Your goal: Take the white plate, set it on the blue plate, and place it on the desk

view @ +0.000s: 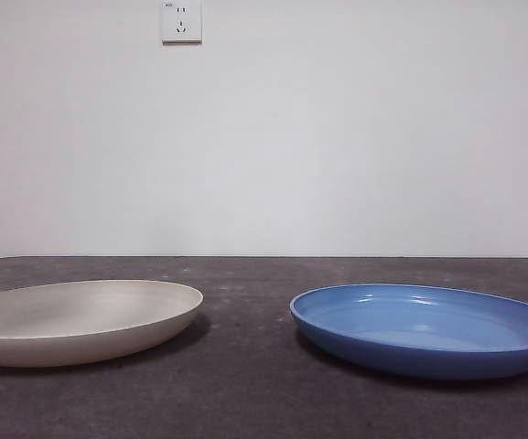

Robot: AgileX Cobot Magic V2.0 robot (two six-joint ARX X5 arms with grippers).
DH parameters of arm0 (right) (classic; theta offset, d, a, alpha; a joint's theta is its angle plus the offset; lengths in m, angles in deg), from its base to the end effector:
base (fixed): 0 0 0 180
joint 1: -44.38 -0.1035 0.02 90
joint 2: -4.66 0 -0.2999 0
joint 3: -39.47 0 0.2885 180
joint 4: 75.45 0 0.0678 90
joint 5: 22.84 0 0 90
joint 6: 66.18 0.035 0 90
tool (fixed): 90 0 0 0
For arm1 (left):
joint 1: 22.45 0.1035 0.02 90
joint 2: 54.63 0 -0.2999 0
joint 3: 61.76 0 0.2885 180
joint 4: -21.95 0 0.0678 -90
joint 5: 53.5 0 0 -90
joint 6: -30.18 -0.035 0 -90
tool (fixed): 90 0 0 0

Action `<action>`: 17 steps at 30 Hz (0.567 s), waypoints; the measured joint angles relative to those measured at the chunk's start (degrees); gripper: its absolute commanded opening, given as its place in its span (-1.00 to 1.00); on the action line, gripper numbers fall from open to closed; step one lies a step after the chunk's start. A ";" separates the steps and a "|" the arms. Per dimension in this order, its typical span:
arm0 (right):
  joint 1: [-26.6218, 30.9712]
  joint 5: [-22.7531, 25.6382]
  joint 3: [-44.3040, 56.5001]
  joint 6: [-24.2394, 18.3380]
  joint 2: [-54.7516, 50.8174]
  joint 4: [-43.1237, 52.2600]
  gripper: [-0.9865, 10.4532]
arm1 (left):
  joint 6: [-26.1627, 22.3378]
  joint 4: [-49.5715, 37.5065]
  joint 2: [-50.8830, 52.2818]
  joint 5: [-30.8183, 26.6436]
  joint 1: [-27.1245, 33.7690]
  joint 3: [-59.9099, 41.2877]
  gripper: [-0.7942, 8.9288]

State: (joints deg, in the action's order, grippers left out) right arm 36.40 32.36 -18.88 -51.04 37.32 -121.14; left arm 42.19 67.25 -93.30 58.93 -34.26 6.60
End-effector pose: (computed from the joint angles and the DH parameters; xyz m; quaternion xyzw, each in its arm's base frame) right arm 0.1143 0.0362 0.3574 0.1607 0.2148 0.3338 0.9037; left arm 0.1274 -0.0403 0.4068 -0.1116 0.1650 -0.2759 0.9403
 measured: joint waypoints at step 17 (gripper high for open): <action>0.00 -1.05 0.00 -0.09 0.00 -1.29 0.17 | -0.83 14.38 -14.93 0.04 5.01 0.04 0.19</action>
State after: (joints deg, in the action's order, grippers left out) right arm 36.40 31.31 -18.88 -51.13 37.32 -122.43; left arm 41.36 81.63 -108.23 58.98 -29.26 6.64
